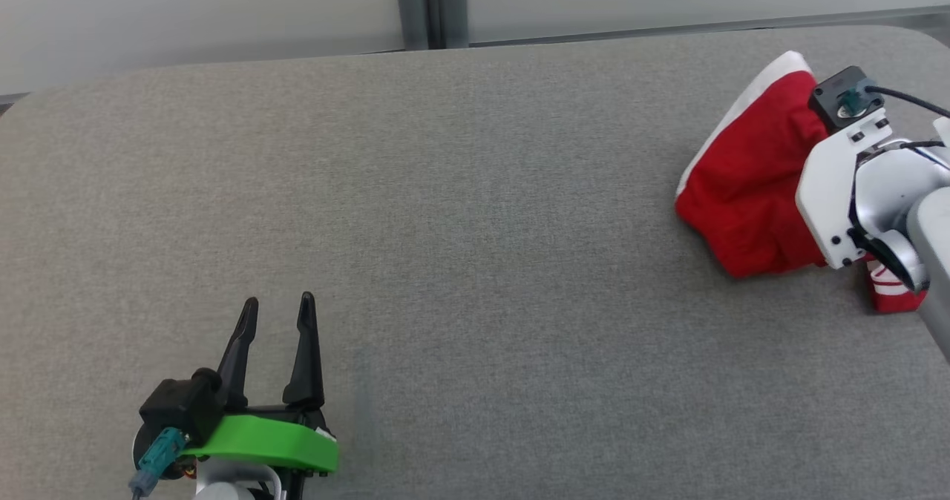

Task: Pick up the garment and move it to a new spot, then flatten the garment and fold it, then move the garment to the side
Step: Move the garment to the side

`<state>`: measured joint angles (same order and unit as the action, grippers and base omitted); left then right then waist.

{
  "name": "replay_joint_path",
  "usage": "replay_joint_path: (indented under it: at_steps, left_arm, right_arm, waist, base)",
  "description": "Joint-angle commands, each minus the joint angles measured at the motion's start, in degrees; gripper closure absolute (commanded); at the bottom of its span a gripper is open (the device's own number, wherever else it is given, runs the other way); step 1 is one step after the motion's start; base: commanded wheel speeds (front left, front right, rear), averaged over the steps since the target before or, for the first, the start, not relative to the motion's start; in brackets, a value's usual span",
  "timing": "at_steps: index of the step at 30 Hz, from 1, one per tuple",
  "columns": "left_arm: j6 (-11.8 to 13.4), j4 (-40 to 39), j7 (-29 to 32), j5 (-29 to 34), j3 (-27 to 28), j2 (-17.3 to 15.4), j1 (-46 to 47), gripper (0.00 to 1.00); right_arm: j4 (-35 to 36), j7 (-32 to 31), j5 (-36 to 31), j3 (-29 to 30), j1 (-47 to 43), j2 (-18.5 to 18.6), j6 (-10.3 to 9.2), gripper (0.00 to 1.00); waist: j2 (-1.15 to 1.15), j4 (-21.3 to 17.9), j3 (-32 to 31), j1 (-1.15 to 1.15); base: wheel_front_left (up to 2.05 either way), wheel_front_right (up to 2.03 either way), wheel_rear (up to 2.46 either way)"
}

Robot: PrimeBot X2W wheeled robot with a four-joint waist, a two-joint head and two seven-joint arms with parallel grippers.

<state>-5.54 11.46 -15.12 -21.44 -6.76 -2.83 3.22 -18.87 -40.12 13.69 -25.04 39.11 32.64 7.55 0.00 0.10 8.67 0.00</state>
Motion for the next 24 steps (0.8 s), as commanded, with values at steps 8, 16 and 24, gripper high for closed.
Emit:
replay_joint_path:
  at_steps: [8,16,24]
  left_arm:
    - [-0.7,0.0,0.0,1.1,-1.9,-0.2,3.3,0.0]
    - [-1.5,0.7,0.0,3.9,-1.1,-0.2,5.0,0.0]
    - [-1.9,-1.3,0.0,6.2,-1.1,-0.2,6.8,0.0]
  right_arm:
    - [-4.1,4.5,0.7,5.9,-0.2,3.7,-0.14,1.0]
    - [-9.2,9.6,-3.6,13.9,-1.7,6.1,-0.14,1.0]
    - [-16.1,15.0,-13.6,26.6,-4.2,6.1,-0.15,0.0]
  waist:
    - [0.0,-4.1,4.0,0.0]
    - [0.0,-2.5,7.7,0.0]
    - [0.0,0.3,11.5,0.0]
  base:
    - [0.0,0.0,0.0]
    - [0.0,0.0,0.0]
    - [0.0,0.0,0.0]
